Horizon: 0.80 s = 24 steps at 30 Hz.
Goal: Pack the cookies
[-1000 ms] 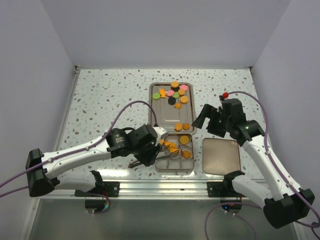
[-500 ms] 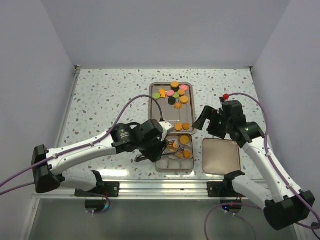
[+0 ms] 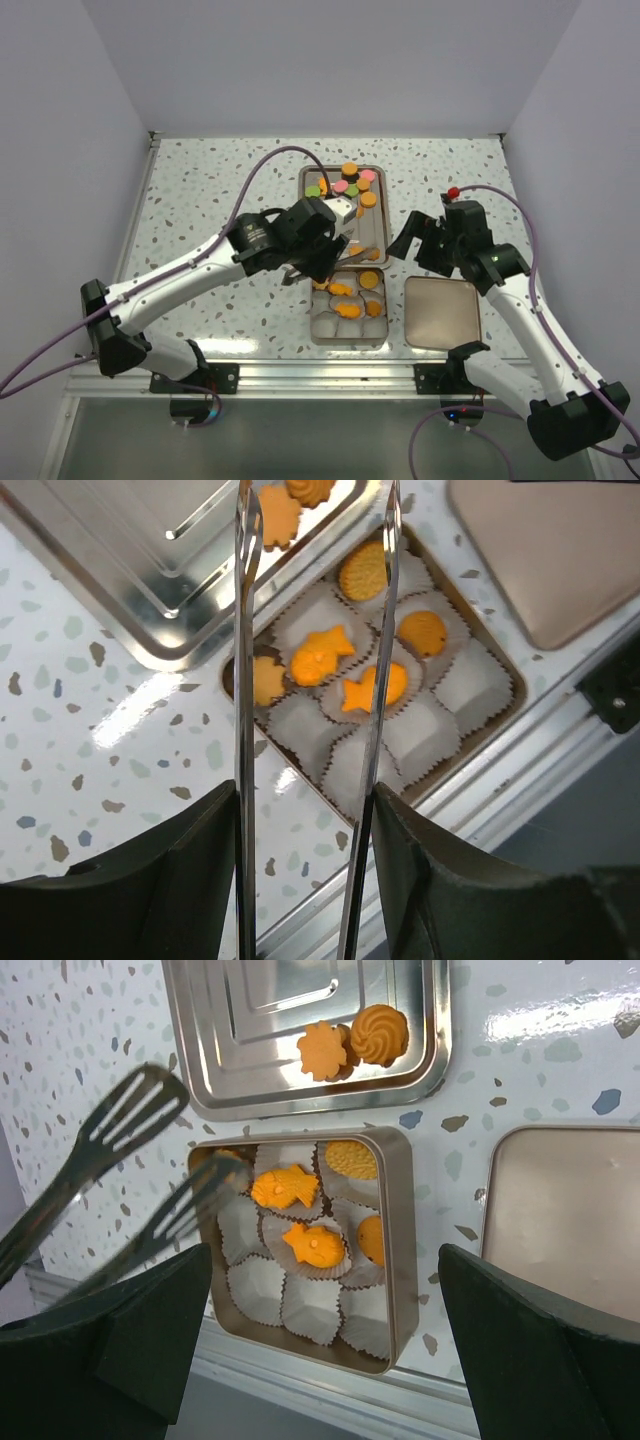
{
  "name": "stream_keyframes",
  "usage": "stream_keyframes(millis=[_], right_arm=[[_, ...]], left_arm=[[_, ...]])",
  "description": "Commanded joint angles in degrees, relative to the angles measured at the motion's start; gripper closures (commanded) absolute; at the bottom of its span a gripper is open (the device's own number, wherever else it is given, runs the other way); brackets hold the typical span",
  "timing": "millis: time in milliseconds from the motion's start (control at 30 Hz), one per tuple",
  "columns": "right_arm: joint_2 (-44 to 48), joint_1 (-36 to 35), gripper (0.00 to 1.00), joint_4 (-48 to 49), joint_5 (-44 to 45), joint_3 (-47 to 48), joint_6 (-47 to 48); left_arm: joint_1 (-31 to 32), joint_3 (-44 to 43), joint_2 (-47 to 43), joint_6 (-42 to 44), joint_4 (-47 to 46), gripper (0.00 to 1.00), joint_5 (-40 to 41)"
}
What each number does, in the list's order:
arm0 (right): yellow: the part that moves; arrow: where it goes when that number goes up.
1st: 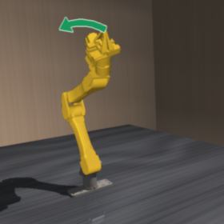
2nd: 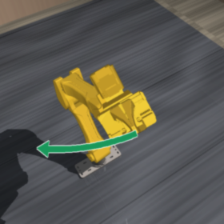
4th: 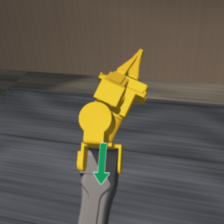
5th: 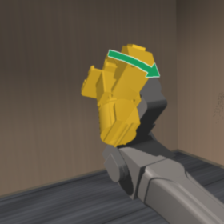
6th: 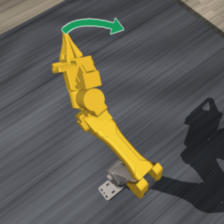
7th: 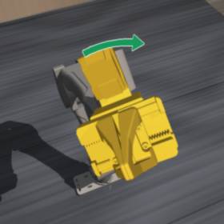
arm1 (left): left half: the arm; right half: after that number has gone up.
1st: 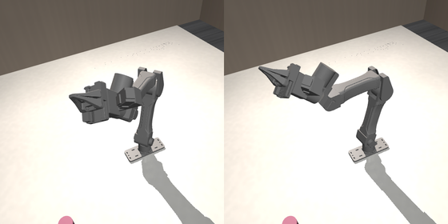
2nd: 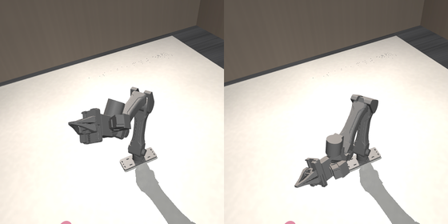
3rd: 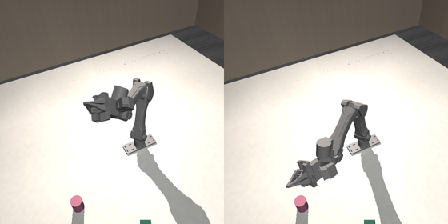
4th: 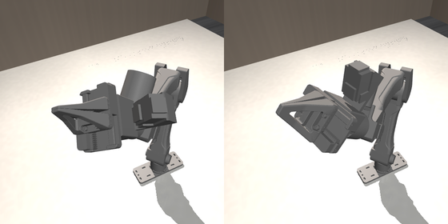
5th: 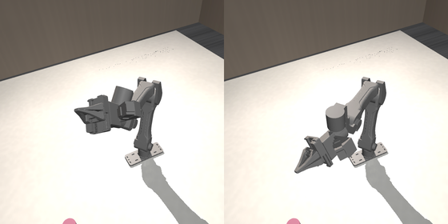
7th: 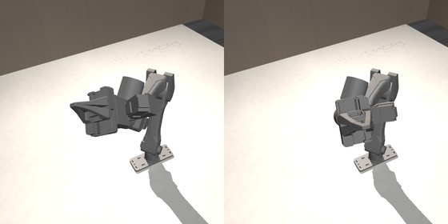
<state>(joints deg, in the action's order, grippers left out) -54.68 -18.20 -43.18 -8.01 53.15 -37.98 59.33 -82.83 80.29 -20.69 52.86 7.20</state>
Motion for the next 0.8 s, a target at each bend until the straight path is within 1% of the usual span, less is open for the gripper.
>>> stream_keyframes(millis=[0,67,167,333,567,700,767], right_arm=[[0.89,0.35,0.01,-0.68,1.42,3.45,0.80],[0.97,0.44,0.01,-1.03,1.77,4.42,0.71],[1.15,0.35,0.01,-1.47,2.12,5.13,0.80],[1.32,0.44,0.01,-3.23,3.44,5.91,2.11],[0.10,0.62,0.01,-3.23,4.06,6.80,3.78],[-0.96,0.62,0.01,-3.32,4.49,7.59,4.31],[-1.40,0.70,0.01,-3.23,4.85,7.76,4.58]], left_arm=[[-4.30,-2.69,4.24,3.02,0.49,0.43,2.90],[-6.76,-4.44,6.53,3.55,0.22,0.43,3.25],[-8.61,-7.96,13.37,4.43,0.58,0.44,4.14],[-10.37,-13.75,21.03,5.31,-0.12,0.44,3.96],[-15.47,-21.31,30.70,3.99,-0.65,0.44,-1.13],[-16.26,-26.84,34.83,5.04,0.22,0.44,-2.19],[-16.79,-27.65,35.98,5.22,0.40,0.44,-2.80]])
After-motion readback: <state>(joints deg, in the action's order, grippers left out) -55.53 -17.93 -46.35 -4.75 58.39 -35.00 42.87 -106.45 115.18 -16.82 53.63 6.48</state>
